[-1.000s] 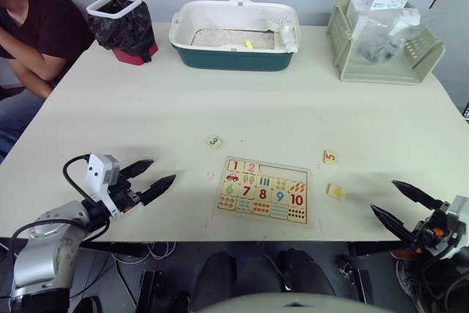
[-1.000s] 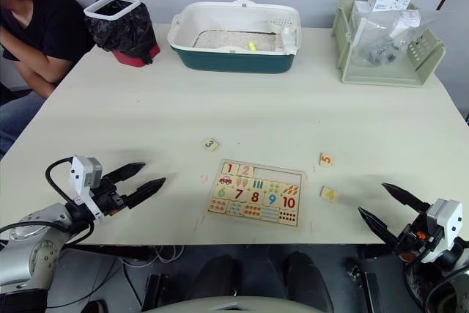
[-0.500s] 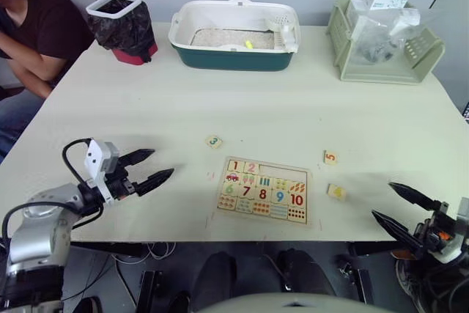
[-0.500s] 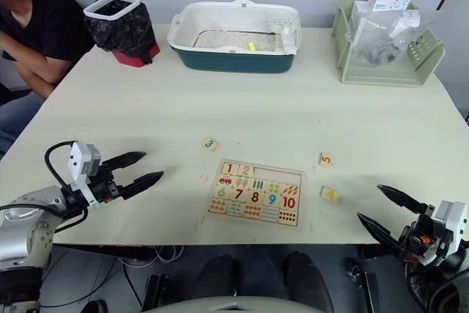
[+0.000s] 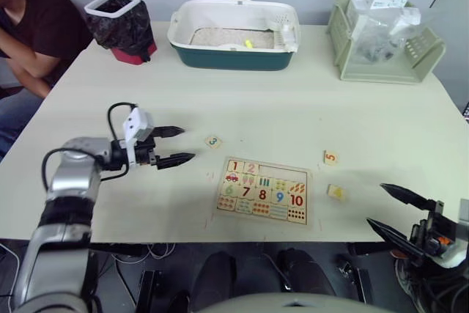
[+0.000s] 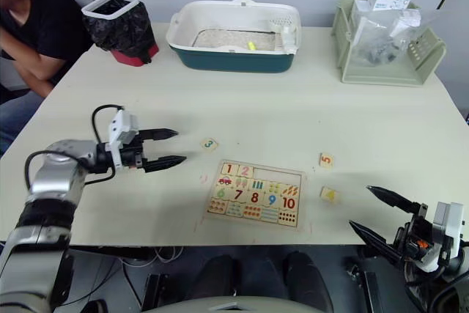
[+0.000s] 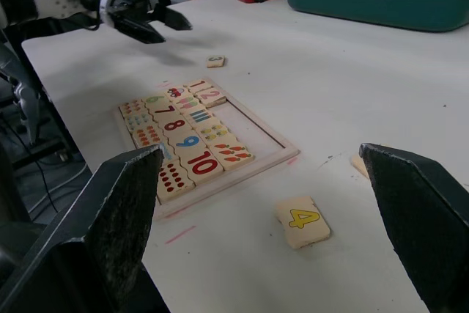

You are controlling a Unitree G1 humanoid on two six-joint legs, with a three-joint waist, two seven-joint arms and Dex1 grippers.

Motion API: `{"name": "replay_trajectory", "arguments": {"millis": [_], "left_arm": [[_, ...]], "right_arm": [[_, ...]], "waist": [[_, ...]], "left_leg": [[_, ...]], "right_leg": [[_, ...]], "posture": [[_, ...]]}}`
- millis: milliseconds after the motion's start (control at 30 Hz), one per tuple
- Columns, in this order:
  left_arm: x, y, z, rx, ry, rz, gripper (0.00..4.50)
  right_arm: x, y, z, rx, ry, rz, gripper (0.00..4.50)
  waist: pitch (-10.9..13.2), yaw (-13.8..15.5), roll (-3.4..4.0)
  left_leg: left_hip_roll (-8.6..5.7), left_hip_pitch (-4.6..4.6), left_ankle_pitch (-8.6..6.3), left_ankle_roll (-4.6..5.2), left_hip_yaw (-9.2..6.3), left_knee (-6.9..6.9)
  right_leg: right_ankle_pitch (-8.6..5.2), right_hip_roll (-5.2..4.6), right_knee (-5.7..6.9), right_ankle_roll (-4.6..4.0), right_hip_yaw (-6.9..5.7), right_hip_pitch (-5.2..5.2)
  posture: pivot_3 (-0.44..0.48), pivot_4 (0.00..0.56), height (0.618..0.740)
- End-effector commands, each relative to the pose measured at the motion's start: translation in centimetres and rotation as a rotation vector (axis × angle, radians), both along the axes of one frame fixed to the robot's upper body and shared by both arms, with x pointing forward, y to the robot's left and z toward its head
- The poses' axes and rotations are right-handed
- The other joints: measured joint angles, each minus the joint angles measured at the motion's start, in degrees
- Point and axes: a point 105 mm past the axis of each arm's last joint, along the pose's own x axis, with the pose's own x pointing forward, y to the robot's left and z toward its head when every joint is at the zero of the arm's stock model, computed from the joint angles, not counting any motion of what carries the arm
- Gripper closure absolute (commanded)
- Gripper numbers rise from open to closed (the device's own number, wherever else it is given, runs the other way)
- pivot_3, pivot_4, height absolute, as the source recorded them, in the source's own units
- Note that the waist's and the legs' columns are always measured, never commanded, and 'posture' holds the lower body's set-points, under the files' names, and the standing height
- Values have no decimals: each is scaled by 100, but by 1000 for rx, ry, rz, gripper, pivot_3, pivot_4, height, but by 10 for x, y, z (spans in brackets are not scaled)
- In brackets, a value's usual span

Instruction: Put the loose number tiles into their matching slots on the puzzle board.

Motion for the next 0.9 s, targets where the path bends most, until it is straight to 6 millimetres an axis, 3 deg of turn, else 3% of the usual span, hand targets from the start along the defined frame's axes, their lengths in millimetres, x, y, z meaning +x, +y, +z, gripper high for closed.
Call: {"name": "replay_trajectory", "arguments": {"millis": [33,233,500,633,767,900], "left_arm": [[17,-4,3,74,-7,-40,20],[27,-18,4,67,19,-88,20],[42,-29,9,16,21,28,20],[32,-34,17,-62,24,88,20],[16,-39,17,-66,24,119,20],[13,-47,12,-42,23,192,20]], "right_arm": [[0,4,9,-15,-50,20,0],[-2,4,10,-25,-61,11,0],[-2,6,10,-29,-74,6,0],[-5,6,10,-32,-78,5,0],[-5,6,10,-32,-76,9,0],[-2,6,11,-34,-79,20,0]], "waist": [[2,6,-3],[2,-17,-4],[5,-7,-9],[5,-15,-9],[5,-16,-8],[6,16,-9]], "left_leg": [[-1,0,0,0,-1,1],[-3,-9,0,0,-2,1],[-3,-9,0,1,-7,0],[-2,-9,0,1,-8,-1],[2,-6,0,0,-9,-8],[0,-4,0,0,-12,-2]], "right_leg": [[0,0,0,0,0,1],[11,0,-3,-14,1,-1],[22,0,-2,7,1,-1],[23,-2,0,8,1,-2],[23,-2,1,7,0,-3],[22,-2,3,6,-2,0]], "posture": [[0,150,740],[0,150,740],[0,150,740],[0,150,740],[0,150,740],[0,150,740]]}}
